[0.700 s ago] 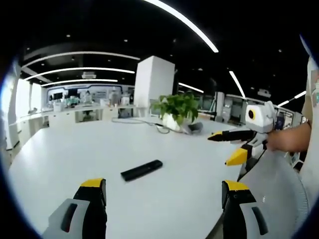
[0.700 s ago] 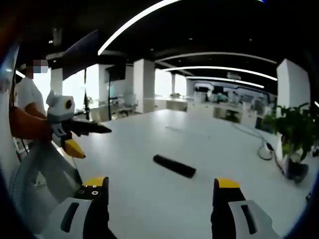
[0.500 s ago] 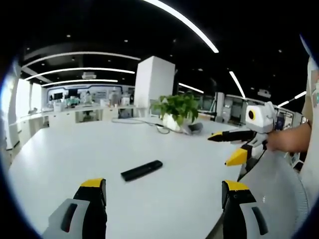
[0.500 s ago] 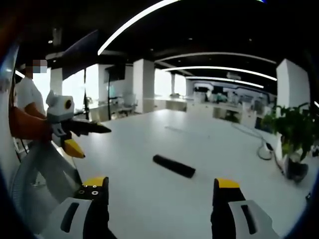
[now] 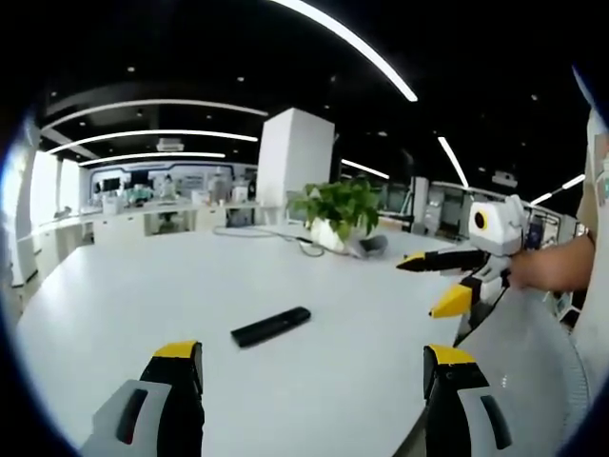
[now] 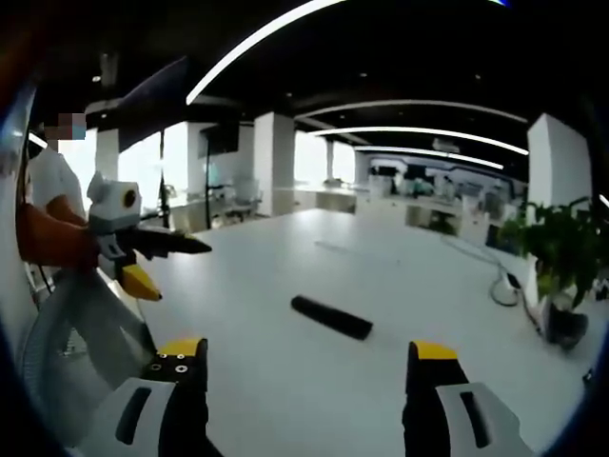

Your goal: Press the specified remote control buttons in sequence, fully releasing each button before pressing the next.

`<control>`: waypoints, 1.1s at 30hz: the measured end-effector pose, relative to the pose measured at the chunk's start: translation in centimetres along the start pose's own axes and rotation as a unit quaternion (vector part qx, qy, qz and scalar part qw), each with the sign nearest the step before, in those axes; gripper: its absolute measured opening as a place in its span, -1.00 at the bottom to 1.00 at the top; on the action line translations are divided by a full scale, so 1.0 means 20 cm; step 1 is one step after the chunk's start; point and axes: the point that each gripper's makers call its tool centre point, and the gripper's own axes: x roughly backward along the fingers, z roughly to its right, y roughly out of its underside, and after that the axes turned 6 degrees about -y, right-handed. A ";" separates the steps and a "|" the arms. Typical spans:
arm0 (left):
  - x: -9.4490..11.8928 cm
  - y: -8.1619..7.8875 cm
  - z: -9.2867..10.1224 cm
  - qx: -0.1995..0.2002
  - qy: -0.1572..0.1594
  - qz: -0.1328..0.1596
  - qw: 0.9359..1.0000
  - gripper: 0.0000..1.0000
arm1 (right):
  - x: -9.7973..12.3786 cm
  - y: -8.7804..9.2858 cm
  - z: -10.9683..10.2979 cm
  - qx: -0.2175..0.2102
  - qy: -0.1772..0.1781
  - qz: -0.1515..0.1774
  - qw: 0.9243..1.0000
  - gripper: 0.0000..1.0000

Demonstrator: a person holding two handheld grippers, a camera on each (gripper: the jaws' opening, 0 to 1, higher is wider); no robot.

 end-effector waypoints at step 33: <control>-0.01 0.02 0.00 -0.006 0.002 -0.009 1.000 1.00 | 0.00 0.00 0.00 -0.001 -0.003 0.003 1.000 0.67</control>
